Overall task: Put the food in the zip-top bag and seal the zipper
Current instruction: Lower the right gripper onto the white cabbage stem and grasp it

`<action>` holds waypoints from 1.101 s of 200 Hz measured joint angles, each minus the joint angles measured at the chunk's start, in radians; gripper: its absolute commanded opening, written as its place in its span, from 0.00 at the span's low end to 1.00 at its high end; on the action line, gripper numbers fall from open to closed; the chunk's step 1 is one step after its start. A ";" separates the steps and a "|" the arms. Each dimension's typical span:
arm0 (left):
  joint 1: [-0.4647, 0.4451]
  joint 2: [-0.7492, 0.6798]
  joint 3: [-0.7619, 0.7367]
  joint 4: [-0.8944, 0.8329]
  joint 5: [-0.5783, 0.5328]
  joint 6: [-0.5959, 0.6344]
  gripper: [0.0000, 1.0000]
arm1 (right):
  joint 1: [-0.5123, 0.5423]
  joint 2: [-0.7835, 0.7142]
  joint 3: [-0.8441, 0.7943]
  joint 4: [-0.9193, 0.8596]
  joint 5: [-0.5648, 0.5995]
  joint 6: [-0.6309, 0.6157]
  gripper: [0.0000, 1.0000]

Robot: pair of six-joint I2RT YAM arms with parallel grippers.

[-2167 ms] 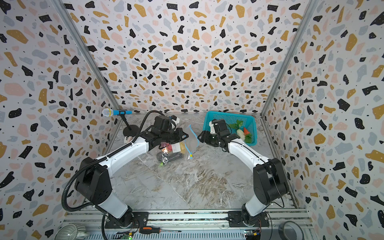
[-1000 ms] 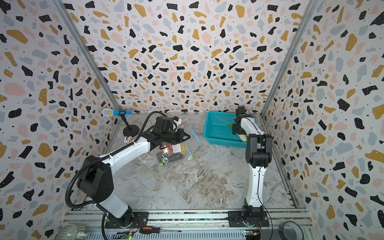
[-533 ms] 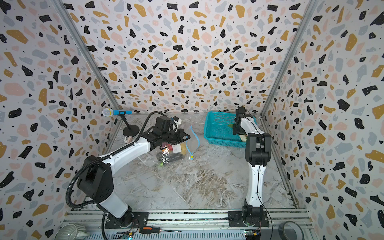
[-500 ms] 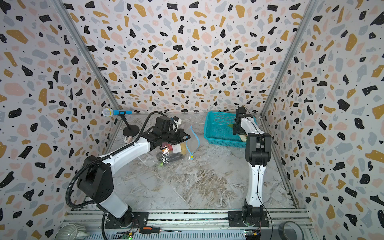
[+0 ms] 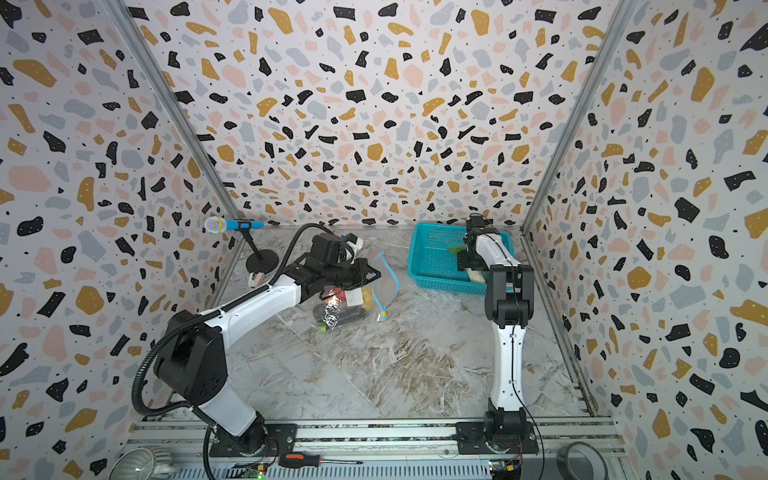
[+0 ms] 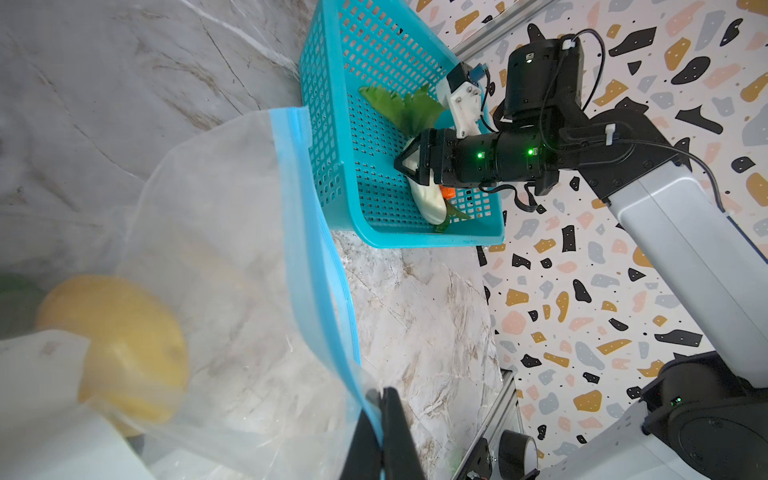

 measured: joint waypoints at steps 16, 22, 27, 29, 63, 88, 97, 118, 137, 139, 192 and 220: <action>0.000 0.000 -0.001 0.000 0.000 0.000 0.00 | 0.003 0.000 0.000 -0.008 -0.015 0.006 0.74; 0.000 0.000 -0.002 0.000 0.000 0.000 0.00 | 0.004 0.001 0.000 -0.011 -0.025 0.008 0.73; 0.000 0.000 -0.002 0.000 0.000 0.000 0.00 | 0.005 0.001 0.000 -0.012 -0.030 0.010 0.73; 0.000 0.000 -0.002 0.000 0.000 0.000 0.00 | 0.005 0.001 0.000 -0.012 -0.032 0.011 0.72; 0.000 0.000 -0.002 0.002 0.000 0.000 0.00 | 0.014 0.001 0.005 -0.012 -0.079 0.031 0.70; 0.000 0.000 -0.002 0.003 0.000 0.000 0.00 | 0.016 0.001 0.024 -0.009 -0.121 0.052 0.70; 0.000 0.000 -0.002 0.003 0.000 0.000 0.00 | 0.016 0.001 0.033 -0.007 -0.135 0.058 0.70; 0.000 0.000 -0.007 0.006 0.000 0.000 0.00 | 0.016 0.001 0.052 -0.009 -0.154 0.071 0.70; 0.000 0.000 -0.011 0.006 0.000 0.000 0.00 | 0.016 0.014 0.092 -0.020 -0.158 0.076 0.68; 0.000 0.000 -0.011 0.006 0.000 0.000 0.00 | 0.016 0.015 0.097 -0.021 -0.158 0.076 0.68; 0.000 0.000 -0.011 0.006 -0.001 0.000 0.00 | 0.014 0.051 0.129 -0.059 -0.149 0.066 0.66; 0.000 0.000 -0.011 0.006 -0.001 0.000 0.00 | 0.013 0.060 0.129 -0.078 -0.140 0.057 0.66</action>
